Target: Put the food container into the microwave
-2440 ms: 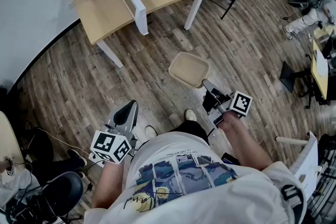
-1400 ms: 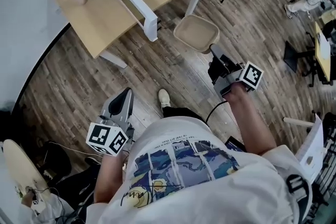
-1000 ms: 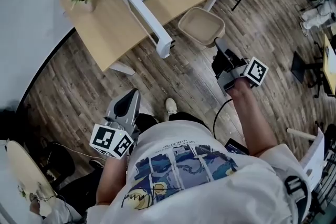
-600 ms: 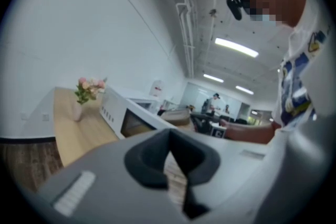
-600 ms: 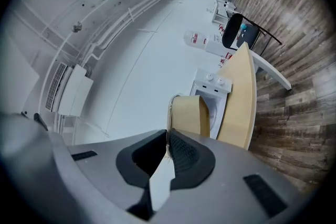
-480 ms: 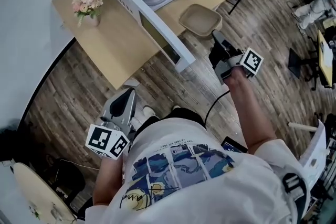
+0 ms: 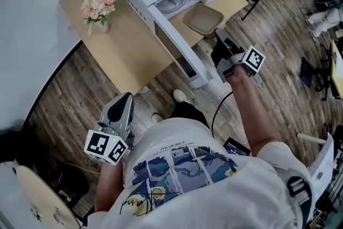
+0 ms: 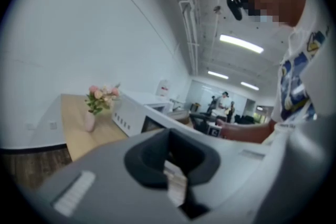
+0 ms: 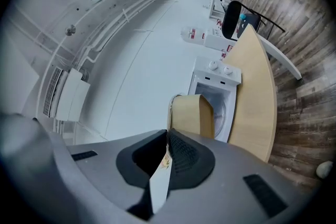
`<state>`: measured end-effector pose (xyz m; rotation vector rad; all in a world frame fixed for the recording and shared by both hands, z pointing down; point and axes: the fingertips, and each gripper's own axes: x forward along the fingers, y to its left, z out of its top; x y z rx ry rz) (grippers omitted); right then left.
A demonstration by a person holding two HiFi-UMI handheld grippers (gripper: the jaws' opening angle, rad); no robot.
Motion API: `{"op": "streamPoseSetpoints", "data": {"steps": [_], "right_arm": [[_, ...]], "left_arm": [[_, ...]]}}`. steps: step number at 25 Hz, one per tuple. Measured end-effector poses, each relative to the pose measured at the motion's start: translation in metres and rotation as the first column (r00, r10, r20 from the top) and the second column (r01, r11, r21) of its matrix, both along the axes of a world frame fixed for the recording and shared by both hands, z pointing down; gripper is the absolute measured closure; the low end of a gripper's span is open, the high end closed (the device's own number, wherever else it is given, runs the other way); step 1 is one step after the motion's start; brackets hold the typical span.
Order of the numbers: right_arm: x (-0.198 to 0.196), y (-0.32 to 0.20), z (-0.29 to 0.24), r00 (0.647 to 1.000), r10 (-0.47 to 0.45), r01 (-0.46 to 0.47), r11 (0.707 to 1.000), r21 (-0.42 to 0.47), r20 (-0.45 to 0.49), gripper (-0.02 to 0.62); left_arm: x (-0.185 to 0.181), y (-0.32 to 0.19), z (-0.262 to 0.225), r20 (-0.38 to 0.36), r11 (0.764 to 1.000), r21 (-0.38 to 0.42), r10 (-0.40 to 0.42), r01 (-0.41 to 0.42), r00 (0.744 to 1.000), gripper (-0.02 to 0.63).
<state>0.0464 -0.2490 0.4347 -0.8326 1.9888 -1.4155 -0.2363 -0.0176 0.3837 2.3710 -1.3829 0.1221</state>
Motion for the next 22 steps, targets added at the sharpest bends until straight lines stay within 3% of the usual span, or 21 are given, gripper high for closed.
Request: {"op": "streamPoseSetpoints", "data": {"steps": [10, 22], "right_arm": [[-0.02, -0.075, 0.029, 0.995, -0.098, 0.099, 0.995, -0.034, 0.014, 0.578], [-0.067, -0.13, 0.064, 0.981, -0.188, 0.19, 0.981, -0.046, 0.045, 0.589]], "left_arm": [[0.025, -0.066, -0.015, 0.013, 0.999, 0.017, -0.049, 0.049, 0.999, 0.599], [0.028, -0.088, 0.003, 0.061, 0.99, -0.053, -0.131, 0.134, 0.99, 0.6]]}}
